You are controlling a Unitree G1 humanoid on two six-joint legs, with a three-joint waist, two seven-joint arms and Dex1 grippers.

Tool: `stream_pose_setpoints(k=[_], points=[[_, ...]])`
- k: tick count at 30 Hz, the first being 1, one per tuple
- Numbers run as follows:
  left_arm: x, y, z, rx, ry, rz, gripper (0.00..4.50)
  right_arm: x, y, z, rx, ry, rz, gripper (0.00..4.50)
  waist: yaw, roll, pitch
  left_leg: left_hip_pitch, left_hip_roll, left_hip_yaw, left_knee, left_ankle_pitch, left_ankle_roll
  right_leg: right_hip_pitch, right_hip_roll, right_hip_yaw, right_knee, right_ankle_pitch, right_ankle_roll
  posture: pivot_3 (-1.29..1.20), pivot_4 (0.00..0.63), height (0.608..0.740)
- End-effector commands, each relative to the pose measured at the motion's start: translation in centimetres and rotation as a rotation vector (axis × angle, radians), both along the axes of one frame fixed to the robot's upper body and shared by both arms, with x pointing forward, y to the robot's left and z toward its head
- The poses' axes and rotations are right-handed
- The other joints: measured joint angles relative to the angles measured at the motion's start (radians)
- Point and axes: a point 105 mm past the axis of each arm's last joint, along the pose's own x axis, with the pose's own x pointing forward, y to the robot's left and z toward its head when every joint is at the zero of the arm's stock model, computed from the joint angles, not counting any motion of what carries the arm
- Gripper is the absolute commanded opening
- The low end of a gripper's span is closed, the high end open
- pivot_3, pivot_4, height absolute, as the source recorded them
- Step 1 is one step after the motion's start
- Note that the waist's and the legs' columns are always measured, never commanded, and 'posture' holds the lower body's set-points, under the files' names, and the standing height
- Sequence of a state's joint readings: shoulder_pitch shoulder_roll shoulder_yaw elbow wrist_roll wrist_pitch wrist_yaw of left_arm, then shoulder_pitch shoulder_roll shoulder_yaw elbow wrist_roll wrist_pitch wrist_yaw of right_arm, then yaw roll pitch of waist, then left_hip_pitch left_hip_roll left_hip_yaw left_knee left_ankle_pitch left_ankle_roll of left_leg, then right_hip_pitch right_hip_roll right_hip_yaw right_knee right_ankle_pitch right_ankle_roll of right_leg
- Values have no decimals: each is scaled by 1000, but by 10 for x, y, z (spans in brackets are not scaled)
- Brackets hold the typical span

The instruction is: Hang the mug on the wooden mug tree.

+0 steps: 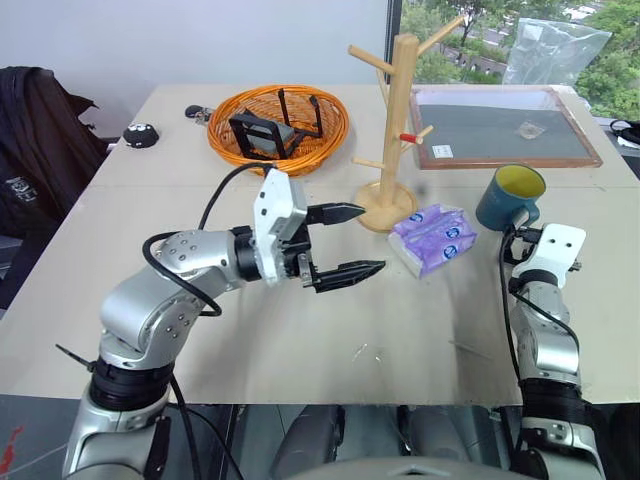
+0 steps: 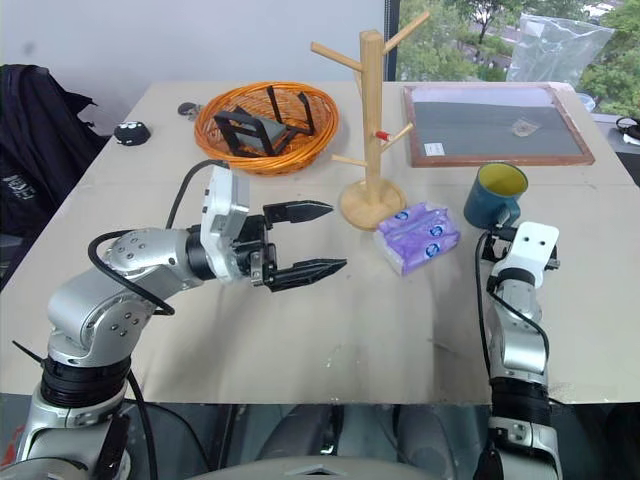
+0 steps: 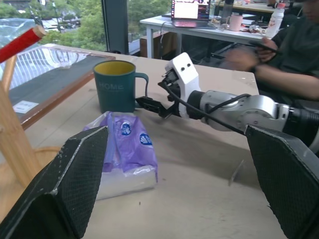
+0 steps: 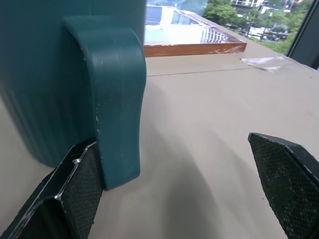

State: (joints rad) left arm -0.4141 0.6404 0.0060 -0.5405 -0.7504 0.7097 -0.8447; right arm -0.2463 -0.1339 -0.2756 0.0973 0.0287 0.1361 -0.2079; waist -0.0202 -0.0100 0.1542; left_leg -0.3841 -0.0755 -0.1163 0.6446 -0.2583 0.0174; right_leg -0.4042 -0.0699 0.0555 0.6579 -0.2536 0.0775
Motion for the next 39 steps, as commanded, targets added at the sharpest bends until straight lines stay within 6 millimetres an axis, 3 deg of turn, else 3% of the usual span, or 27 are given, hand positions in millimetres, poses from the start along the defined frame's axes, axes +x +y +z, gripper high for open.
stream_pose_setpoints(k=[1,6,7,9,16,25,28,31,34,38,39], points=[[-7,-4,8,0,-35,-31,4500,1,-12,9,-22,-46,-71,4456,0,0,0,0,0,0,0,0,0,0,0,0,0,0,0,0,150,740],[-6,-6,10,10,-41,-34,4500,6,-12,7,-19,-56,-102,4456,-3,0,0,0,0,0,0,0,0,0,0,0,0,0,0,0,150,740],[-3,-6,10,15,-42,-14,4500,8,-12,7,-19,-58,-103,4211,-4,0,0,0,0,0,0,0,0,0,0,0,0,0,0,0,150,740],[2,-5,9,18,-39,23,4500,10,-12,6,-18,-61,-106,3581,-7,0,0,0,0,0,0,0,0,0,0,0,0,0,0,0,150,740],[5,-6,6,40,-72,49,4500,13,-9,8,-40,-84,-79,45,-20,0,0,0,0,1,0,0,0,0,0,1,0,0,0,0,150,740],[7,-3,3,40,-92,66,4500,10,-9,7,-37,-90,16,16,-20,0,0,0,0,1,0,0,0,0,0,1,0,0,0,0,150,740],[7,-3,4,36,-96,68,4500,10,-5,2,-18,-47,144,16,-20,0,0,0,0,1,1,0,0,0,0,1,0,0,0,0,150,740],[7,-2,4,35,-97,67,4500,7,-14,-1,-13,-14,209,860,-20,0,0,0,0,1,1,0,0,1,0,1,0,0,0,0,150,740],[8,-2,3,35,-99,69,4500,6,-33,5,-22,-10,236,2127,-19,0,0,1,0,1,2,0,0,2,0,1,0,0,0,0,150,740],[7,-2,3,34,-100,69,4500,11,-61,18,-50,6,306,4201,-19,0,0,1,0,1,2,0,0,2,0,1,0,0,0,0,150,740],[7,-1,3,34,-99,68,4500,14,-66,21,-51,21,352,4469,-19,0,0,1,0,2,3,0,1,2,0,1,0,0,0,0,150,740]])
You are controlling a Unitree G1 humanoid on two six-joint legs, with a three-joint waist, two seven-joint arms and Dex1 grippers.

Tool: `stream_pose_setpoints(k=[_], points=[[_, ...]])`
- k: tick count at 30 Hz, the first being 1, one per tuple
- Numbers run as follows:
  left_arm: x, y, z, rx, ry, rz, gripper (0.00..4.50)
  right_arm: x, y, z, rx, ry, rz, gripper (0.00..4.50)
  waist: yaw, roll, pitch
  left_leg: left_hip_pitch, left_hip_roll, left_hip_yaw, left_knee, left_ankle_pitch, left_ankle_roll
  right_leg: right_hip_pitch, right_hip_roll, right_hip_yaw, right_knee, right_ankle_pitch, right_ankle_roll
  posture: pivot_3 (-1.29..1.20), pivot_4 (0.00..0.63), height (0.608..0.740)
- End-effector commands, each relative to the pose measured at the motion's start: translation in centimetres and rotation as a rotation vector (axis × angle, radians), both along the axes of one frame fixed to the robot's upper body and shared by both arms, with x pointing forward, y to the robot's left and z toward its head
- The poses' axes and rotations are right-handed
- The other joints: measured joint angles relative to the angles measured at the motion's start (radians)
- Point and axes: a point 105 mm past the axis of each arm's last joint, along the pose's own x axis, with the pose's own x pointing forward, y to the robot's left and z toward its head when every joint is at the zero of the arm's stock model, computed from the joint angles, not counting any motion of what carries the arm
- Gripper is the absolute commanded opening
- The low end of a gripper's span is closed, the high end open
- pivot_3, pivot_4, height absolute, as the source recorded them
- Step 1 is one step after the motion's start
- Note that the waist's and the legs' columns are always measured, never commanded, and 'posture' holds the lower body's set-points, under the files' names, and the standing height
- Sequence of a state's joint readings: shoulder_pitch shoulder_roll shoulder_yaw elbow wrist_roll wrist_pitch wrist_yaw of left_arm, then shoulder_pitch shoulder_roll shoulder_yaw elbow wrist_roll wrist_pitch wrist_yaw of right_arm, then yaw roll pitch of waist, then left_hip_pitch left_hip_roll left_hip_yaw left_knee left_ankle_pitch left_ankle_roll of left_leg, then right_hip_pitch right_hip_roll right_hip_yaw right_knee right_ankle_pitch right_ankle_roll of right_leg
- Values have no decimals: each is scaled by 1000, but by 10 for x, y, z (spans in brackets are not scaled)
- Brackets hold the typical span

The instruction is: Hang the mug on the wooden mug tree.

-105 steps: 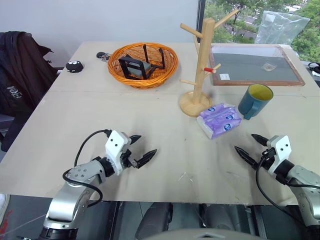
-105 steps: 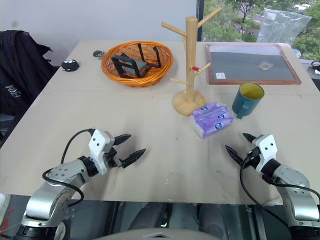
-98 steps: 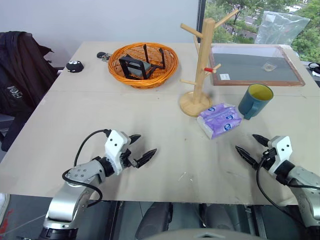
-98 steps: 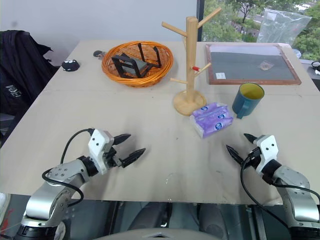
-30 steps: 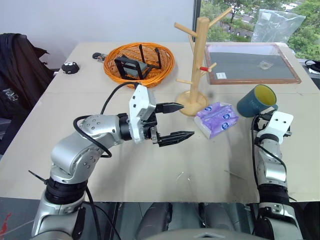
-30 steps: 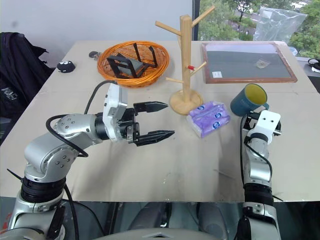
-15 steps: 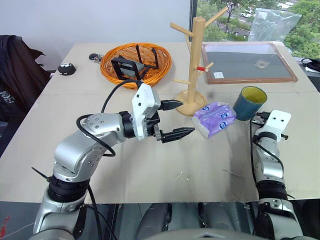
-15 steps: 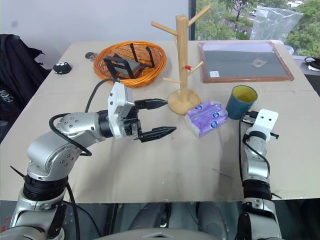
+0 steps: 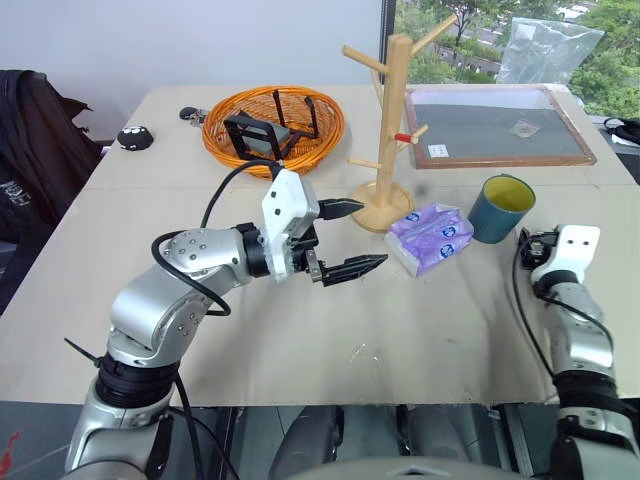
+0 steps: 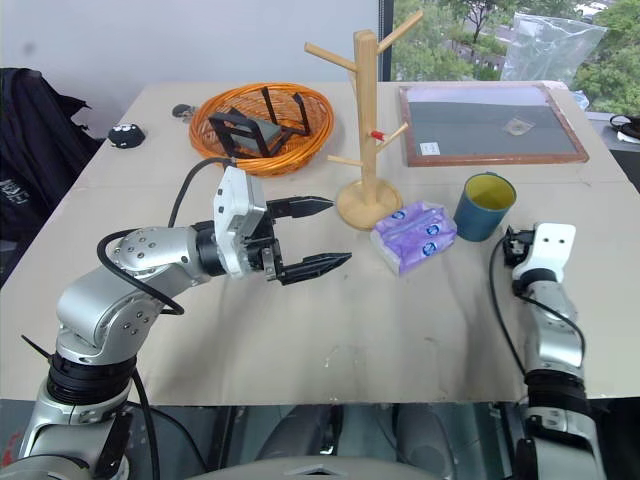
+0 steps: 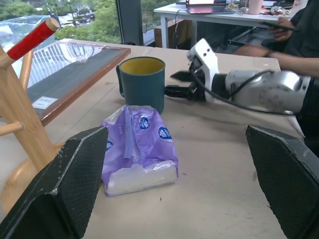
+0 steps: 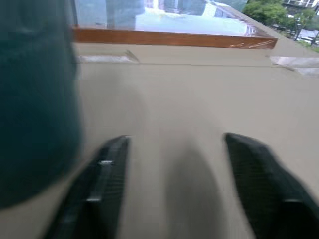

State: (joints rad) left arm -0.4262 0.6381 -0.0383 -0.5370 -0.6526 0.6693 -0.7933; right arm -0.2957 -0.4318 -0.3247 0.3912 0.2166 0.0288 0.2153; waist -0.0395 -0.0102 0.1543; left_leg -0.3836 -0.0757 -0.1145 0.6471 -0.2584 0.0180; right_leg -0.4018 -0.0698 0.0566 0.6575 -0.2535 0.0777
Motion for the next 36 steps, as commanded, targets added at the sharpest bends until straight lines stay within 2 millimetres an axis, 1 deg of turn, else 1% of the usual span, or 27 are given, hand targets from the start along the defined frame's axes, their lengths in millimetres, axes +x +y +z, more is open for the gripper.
stream_pose_setpoints(k=[1,3,5,8,12,15,17,19,26,30,33,36], points=[[-3,1,6,-11,-34,-12,4500,8,-18,26,-1,-33,118,4469,-1,0,0,0,0,0,0,0,0,0,0,0,0,0,0,0,150,740],[-2,2,6,-11,-32,-13,4500,16,-21,31,0,3,227,4469,-6,0,0,1,0,1,0,0,0,1,0,1,0,0,0,0,150,740],[-1,2,6,-11,-31,-15,4500,23,-25,37,8,20,274,4469,-6,-1,0,2,2,2,0,0,1,1,1,2,0,0,0,0,150,740],[0,2,6,-7,-33,-18,4500,40,-20,56,10,14,340,4469,-7,-1,1,2,4,4,1,-1,2,2,3,3,0,0,0,0,150,740],[-1,3,6,-9,-37,-8,4500,54,0,66,18,22,452,4469,-4,-2,1,2,5,4,1,-1,1,2,3,2,-2,0,0,0,150,740],[-3,5,6,-7,-40,4,4500,61,16,70,36,27,523,4469,0,-2,1,0,5,4,1,-1,1,2,2,2,-3,0,0,0,150,740],[-4,7,6,-4,-44,18,4500,61,26,69,51,59,599,4469,-1,-2,1,0,5,3,1,-1,1,2,2,1,-4,0,0,0,150,740],[-4,10,6,-5,-47,36,4500,57,30,67,58,93,658,4469,-1,-2,1,0,5,3,1,-1,1,2,2,1,-4,0,0,0,150,740],[-7,10,3,-12,-43,56,4500,46,28,61,41,151,724,4469,-1,-2,1,0,5,3,1,-1,1,1,1,1,-3,0,0,0,150,740],[-7,10,1,-13,-40,57,4500,39,30,59,44,149,763,4469,0,-2,1,0,5,2,1,-1,1,1,1,0,-3,0,0,0,150,740],[-7,10,1,-15,-37,53,4500,37,30,60,38,126,754,4469,0,-2,1,-1,5,2,2,-1,1,1,1,0,-2,0,0,0,150,740],[-6,10,1,-17,-32,47,4500,43,24,60,8,89,663,4469,-2,-2,1,0,5,3,2,-1,1,1,1,1,-2,0,0,0,150,740]])
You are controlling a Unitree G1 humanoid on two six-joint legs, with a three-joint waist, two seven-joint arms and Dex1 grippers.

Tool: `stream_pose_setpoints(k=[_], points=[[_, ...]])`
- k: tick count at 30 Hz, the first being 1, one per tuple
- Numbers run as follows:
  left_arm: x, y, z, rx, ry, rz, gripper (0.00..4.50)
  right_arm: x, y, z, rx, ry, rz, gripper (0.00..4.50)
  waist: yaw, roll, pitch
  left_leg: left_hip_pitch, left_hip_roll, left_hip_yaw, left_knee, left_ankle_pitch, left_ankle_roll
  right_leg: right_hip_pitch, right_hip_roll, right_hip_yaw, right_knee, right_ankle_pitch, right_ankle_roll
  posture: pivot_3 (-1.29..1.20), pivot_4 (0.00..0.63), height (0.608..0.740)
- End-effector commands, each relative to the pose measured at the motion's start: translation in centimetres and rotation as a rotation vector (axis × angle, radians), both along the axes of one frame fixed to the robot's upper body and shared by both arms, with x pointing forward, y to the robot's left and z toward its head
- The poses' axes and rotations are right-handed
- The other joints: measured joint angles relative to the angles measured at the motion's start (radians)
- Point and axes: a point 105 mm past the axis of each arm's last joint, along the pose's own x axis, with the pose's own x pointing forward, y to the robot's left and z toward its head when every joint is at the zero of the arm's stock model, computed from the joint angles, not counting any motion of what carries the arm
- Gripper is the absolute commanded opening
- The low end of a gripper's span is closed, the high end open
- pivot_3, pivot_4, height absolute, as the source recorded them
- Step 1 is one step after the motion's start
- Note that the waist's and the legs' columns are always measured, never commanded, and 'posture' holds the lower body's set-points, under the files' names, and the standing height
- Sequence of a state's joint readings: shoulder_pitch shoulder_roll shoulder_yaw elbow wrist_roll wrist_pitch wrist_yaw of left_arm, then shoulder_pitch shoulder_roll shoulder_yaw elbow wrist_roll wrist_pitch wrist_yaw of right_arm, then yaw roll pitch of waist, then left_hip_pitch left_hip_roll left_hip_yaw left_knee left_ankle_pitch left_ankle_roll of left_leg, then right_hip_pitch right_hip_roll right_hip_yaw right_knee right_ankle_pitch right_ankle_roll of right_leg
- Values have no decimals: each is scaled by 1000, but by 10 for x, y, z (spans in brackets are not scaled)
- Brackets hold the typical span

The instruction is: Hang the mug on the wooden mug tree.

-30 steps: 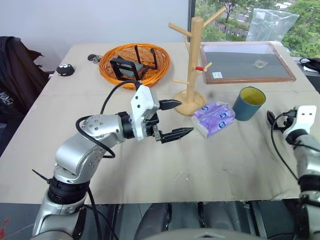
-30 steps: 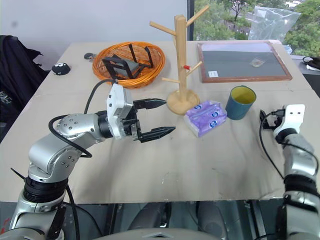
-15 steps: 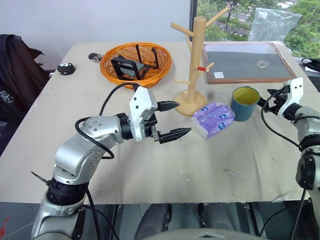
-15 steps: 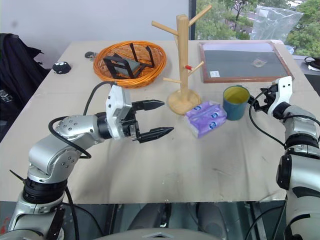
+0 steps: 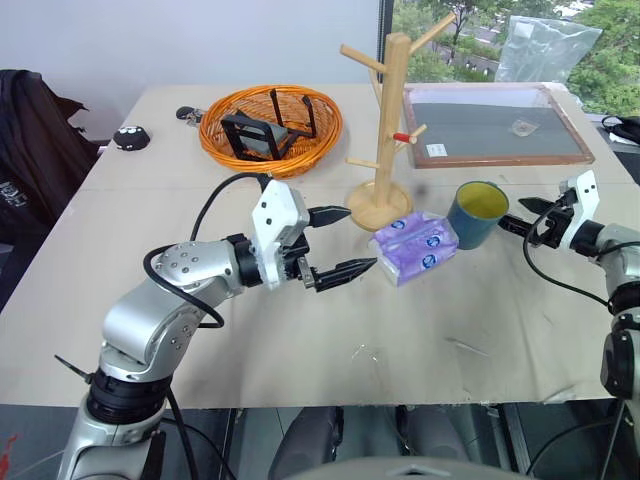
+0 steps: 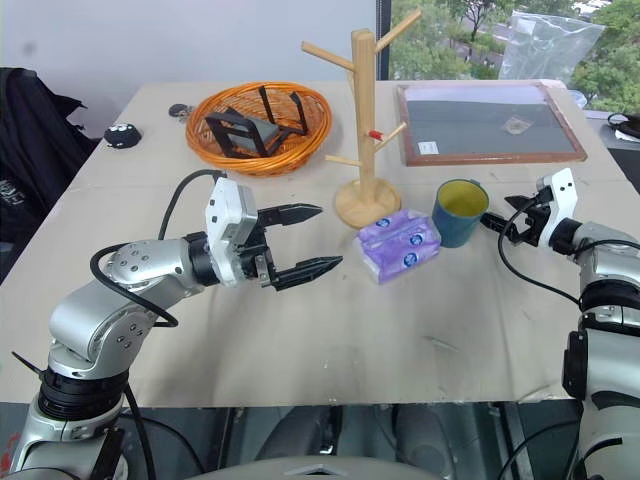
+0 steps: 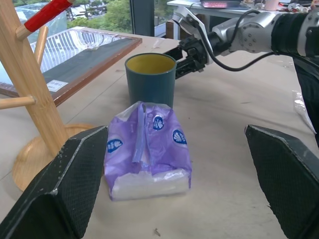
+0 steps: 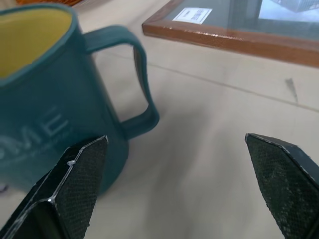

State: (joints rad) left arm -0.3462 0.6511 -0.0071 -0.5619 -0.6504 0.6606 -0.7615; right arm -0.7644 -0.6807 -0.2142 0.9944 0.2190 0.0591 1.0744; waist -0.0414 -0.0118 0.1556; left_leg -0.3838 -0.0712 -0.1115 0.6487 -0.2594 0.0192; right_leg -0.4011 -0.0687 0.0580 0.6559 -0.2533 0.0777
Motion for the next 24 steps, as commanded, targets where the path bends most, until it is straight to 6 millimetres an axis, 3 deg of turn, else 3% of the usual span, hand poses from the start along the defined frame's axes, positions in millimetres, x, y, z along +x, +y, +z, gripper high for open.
stream_pose_setpoints(k=[1,12,24], points=[[-4,-2,11,-11,-55,-21,4500,10,-8,20,-13,-121,-97,4469,0,0,0,0,0,0,0,0,0,0,0,0,1,0,0,0,150,740],[-1,-1,14,7,-63,-35,4500,28,34,19,26,-160,-4,4469,0,0,0,0,0,0,0,0,0,0,0,0,0,0,0,0,150,740],[-1,5,13,13,-70,-6,4500,29,54,18,50,-142,96,4469,-1,0,0,0,0,0,0,0,0,-1,0,0,1,0,0,0,150,740]])
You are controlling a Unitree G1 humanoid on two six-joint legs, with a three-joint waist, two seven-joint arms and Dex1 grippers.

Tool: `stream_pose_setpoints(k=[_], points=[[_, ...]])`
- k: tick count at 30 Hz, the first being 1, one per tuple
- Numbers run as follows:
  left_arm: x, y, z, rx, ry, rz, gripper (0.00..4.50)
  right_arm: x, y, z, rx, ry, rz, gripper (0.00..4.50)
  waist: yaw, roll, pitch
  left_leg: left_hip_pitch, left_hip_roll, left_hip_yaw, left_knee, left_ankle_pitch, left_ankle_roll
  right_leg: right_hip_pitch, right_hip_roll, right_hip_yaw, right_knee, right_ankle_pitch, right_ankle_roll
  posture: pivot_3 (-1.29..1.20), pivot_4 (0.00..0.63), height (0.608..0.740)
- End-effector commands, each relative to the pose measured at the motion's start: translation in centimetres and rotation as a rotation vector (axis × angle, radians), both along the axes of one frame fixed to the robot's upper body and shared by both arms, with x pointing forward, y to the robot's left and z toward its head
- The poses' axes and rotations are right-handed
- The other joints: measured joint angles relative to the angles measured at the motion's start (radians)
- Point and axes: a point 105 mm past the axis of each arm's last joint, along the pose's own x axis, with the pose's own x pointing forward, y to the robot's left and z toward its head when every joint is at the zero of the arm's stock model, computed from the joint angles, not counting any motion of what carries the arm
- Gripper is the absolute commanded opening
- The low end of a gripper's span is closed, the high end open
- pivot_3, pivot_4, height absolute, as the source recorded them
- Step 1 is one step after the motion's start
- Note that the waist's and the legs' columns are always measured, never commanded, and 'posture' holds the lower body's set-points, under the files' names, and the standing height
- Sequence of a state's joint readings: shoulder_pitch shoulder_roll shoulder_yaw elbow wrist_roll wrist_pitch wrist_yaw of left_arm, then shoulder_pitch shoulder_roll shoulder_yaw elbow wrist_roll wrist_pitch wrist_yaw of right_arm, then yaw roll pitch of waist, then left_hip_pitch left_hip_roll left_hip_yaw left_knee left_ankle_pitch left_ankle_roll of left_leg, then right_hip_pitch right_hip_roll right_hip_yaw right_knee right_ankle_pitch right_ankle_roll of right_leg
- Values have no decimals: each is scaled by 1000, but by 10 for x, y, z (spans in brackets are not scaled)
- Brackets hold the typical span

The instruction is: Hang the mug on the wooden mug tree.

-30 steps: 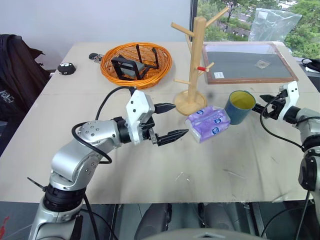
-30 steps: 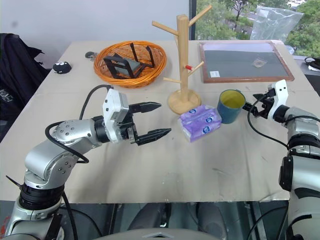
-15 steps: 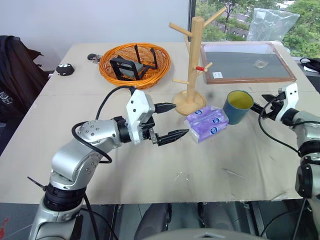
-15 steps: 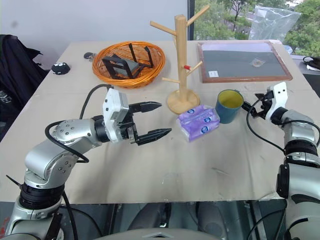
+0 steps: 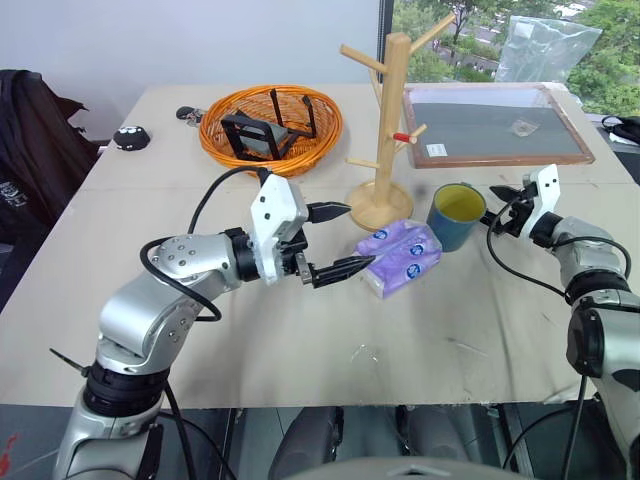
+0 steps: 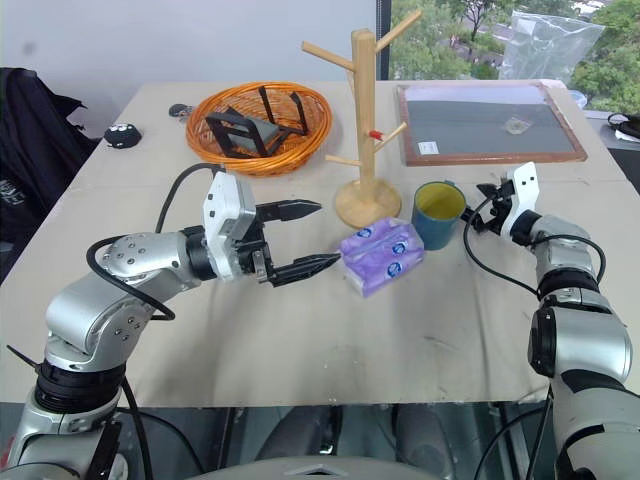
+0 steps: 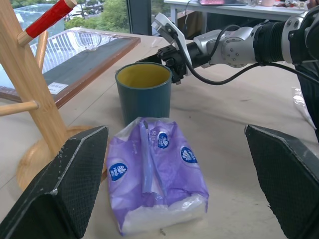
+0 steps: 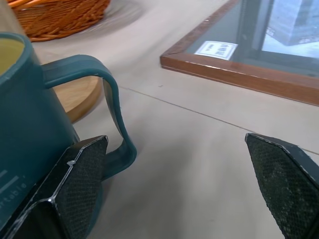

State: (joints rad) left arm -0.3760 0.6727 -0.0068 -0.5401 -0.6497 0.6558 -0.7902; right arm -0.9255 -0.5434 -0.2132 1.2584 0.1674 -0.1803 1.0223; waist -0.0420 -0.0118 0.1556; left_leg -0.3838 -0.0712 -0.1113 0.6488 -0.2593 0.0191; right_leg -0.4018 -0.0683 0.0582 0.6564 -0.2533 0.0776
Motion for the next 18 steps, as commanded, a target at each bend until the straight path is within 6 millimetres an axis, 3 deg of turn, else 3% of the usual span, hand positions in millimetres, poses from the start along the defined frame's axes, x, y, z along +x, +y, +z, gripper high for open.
stream_pose_setpoints(k=[1,8,16,18], points=[[-3,3,9,-9,-56,11,4500,2,8,19,13,-39,68,4469,-1,0,0,0,0,0,0,0,0,0,0,0,0,0,0,0,150,740],[-5,5,5,-14,-52,28,4500,-10,17,17,22,-4,212,4469,-1,0,0,0,0,0,0,0,0,0,0,0,0,0,0,0,150,740],[-4,5,2,-15,-46,18,4500,-6,34,15,35,-36,221,4469,-1,0,0,0,0,0,0,0,0,0,0,0,0,0,0,0,150,740],[-3,6,2,-12,-47,19,4500,-6,41,11,43,-42,222,4081,-1,0,0,0,0,0,0,0,0,0,0,0,0,0,0,0,150,740]])
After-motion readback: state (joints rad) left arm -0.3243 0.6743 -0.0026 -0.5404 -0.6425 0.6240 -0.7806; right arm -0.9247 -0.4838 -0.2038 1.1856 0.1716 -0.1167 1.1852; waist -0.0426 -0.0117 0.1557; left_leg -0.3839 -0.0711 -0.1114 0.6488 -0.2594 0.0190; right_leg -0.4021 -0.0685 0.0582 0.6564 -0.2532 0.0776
